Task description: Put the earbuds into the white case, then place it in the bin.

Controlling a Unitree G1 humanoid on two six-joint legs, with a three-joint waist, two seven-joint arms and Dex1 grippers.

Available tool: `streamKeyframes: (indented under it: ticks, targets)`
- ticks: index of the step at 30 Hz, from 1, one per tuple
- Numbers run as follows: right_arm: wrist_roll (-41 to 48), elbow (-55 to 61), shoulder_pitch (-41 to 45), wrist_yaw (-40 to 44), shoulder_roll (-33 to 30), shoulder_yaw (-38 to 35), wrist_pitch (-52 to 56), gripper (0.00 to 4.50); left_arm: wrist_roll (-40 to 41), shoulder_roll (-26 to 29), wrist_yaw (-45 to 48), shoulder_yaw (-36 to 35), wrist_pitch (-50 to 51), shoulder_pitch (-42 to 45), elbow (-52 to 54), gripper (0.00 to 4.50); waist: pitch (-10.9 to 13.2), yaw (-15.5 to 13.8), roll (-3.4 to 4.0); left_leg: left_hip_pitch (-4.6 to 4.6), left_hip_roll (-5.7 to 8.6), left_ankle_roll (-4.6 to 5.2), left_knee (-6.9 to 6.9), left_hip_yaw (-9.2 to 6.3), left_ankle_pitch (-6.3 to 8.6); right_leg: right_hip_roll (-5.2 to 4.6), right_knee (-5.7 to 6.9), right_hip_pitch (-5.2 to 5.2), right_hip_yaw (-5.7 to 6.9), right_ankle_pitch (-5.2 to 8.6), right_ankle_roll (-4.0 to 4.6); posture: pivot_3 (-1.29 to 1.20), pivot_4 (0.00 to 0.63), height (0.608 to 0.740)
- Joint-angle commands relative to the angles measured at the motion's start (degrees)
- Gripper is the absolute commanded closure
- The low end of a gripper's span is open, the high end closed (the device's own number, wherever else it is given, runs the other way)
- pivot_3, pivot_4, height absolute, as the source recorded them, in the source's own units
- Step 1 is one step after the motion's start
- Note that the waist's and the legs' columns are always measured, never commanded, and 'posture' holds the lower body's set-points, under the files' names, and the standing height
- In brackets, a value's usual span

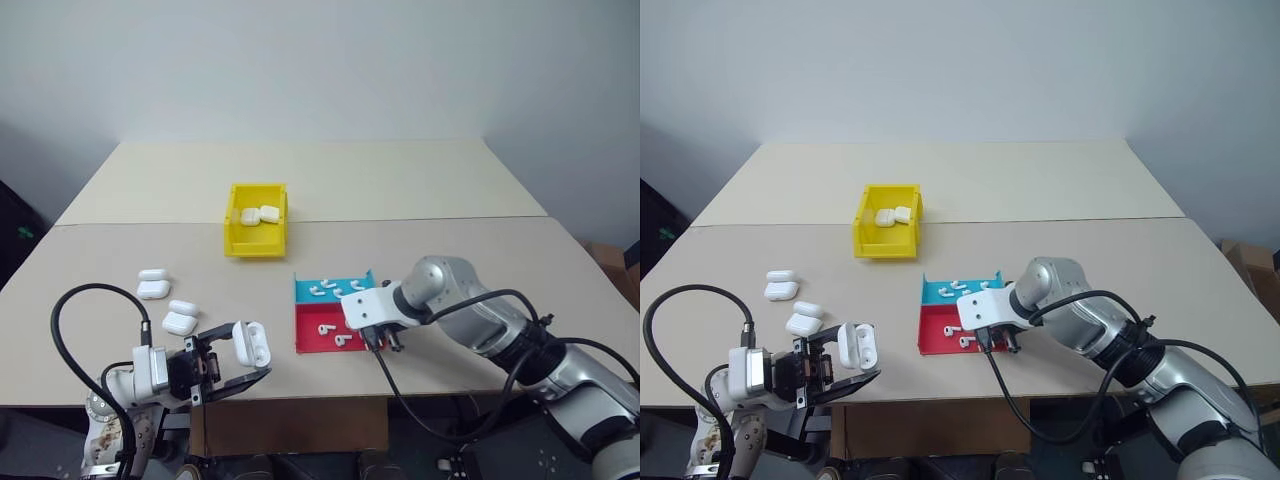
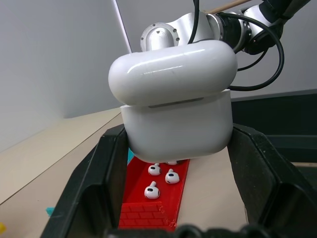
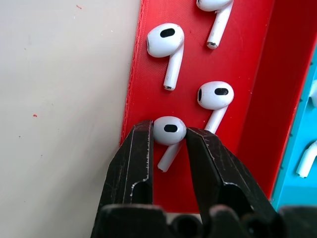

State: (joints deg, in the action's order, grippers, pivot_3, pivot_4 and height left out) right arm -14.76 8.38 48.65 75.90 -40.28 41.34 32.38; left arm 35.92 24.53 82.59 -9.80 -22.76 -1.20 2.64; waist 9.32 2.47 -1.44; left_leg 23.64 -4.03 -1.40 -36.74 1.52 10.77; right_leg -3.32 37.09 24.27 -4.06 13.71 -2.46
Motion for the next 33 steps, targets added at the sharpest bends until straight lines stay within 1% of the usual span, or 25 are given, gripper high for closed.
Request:
streamKeyframes:
  ticks: [1,2,4,6,9,13,16,19,20,22,24,25,27,29,31,33]
  targets:
    - [-0.7,0.2,0.5,0.1,0.2,-1.8,-1.1,3.24,0.0,0.3,-0.3,0.3,-1.6,0.2,1.4,1.76,0.0,0.0,0.00,0.00,0.00,0.00,0.00,0.00,0.00,0.00,0.00,0.00,0.00,0.07,-0.12,0.00,0.150,0.740]
    - [-0.8,0.2,0.5,0.2,0.2,-1.7,-1.3,3.24,-0.1,0.3,-0.4,0.3,-1.7,0.2,1.3,1.76,0.0,0.0,0.00,0.00,0.00,0.00,0.00,0.00,0.00,0.00,0.00,0.00,0.00,0.10,-0.16,0.00,0.150,0.740]
    - [-0.9,0.1,0.5,0.3,0.2,-1.6,-1.4,3.62,-0.1,0.4,-0.5,0.3,-1.7,0.2,1.3,1.76,0.0,0.0,0.00,0.00,0.00,0.00,0.00,0.00,0.00,0.00,0.00,0.00,0.00,0.10,-0.16,0.00,0.150,0.740]
    - [-1.0,0.4,0.4,0.2,0.2,-1.8,-1.4,3.85,0.2,0.3,-0.6,0.4,-1.6,0.1,1.5,1.76,0.0,0.0,0.00,0.00,0.00,0.00,0.00,0.00,0.00,0.00,0.00,0.00,0.00,0.10,-0.16,0.00,0.150,0.740]
    - [-0.9,1.3,0.3,0.2,0.1,-2.3,-1.0,3.85,0.7,0.1,-0.9,0.5,-1.4,0.0,1.8,1.76,0.0,0.0,0.00,0.00,0.00,0.00,0.00,0.00,0.00,0.00,0.00,0.00,0.00,0.10,-0.16,0.00,0.150,0.740]
    - [2.2,6.0,1.4,0.9,-0.5,-6.8,2.7,3.85,2.2,0.1,-1.4,0.7,-0.1,0.5,2.9,1.76,0.0,0.0,0.00,0.04,0.00,0.00,0.01,0.00,0.00,0.00,0.00,0.03,0.00,0.10,-0.16,0.00,0.150,0.740]
    - [5.9,9.7,2.7,-0.1,-0.6,-13.9,7.0,3.85,4.9,0.0,-2.4,0.8,2.7,1.2,5.0,1.76,0.0,-0.1,0.00,0.11,0.00,0.00,0.01,-0.01,0.00,0.00,0.00,0.08,0.00,0.09,-0.17,0.00,0.150,0.740]
    - [12.5,12.4,2.7,-3.9,1.5,-25.6,9.9,3.85,6.9,-0.3,-4.9,1.3,6.3,3.1,7.2,1.76,0.0,-0.2,-0.01,0.12,0.00,0.00,0.01,-0.02,0.00,-0.01,-0.01,0.07,0.03,0.09,-0.17,0.00,0.150,0.740]
    - [15.9,13.0,1.6,-6.3,3.7,-31.1,8.8,3.85,7.4,-0.1,-5.7,1.6,7.9,4.0,8.0,1.76,0.0,-0.2,-0.01,0.12,0.00,0.00,0.01,-0.04,0.00,0.00,-0.01,0.05,0.04,0.09,-0.17,0.00,0.150,0.740]
    - [22.0,13.9,0.0,-9.6,7.5,-39.5,7.4,3.85,8.5,-0.2,-6.4,2.2,10.4,5.7,9.0,1.76,0.0,-0.3,-0.02,0.11,0.01,0.00,0.01,-0.08,0.00,0.00,-0.03,0.00,0.07,0.10,-0.19,0.00,0.150,0.740]
    - [29.6,15.3,-1.8,-11.4,11.4,-47.4,5.6,3.85,9.6,-0.8,-6.8,3.0,12.5,8.4,9.1,1.76,0.0,-0.3,-0.02,0.10,0.01,0.00,0.01,-0.13,0.00,0.01,-0.07,-0.06,0.10,0.10,-0.20,0.00,0.150,0.740]
    - [32.6,16.1,-2.6,-11.7,12.7,-50.1,4.4,3.85,9.7,-1.2,-6.9,3.4,13.1,9.6,8.8,1.76,0.0,-0.4,-0.03,0.11,0.01,0.00,0.01,-0.13,0.00,0.01,-0.08,-0.06,0.10,0.10,-0.20,0.00,0.150,0.740]
    - [36.8,17.2,-4.4,-12.7,15.0,-52.8,0.4,3.85,9.5,-2.0,-5.4,4.2,13.2,11.6,7.4,1.76,0.0,-0.4,-0.02,0.13,0.02,0.00,0.01,-0.14,0.00,0.01,-0.09,-0.07,0.10,0.08,-0.20,0.00,0.150,0.740]
    - [40.0,17.9,-6.0,-13.9,17.6,-53.8,-4.2,3.85,8.8,-3.2,-4.0,5.5,13.3,13.6,5.6,1.76,0.0,-0.3,-0.01,0.13,0.03,0.02,0.02,-0.15,0.01,0.02,-0.09,-0.09,0.10,0.08,-0.19,0.00,0.150,0.740]
    - [42.8,18.0,-7.1,-14.0,18.5,-53.7,-5.9,3.85,8.7,-4.2,-3.0,6.3,13.3,15.1,4.4,1.76,0.0,0.1,-0.01,0.11,0.02,0.02,0.03,-0.15,0.01,0.03,-0.07,-0.08,0.09,0.08,-0.19,0.00,0.150,0.740]
    - [44.3,18.1,-9.0,-14.0,20.1,-52.6,-10.1,3.85,8.0,-5.9,-2.7,7.6,13.0,17.1,3.1,1.76,0.0,0.1,-0.01,0.10,0.02,0.02,0.03,-0.15,0.01,0.04,-0.06,-0.07,0.08,0.08,-0.19,0.00,0.150,0.740]
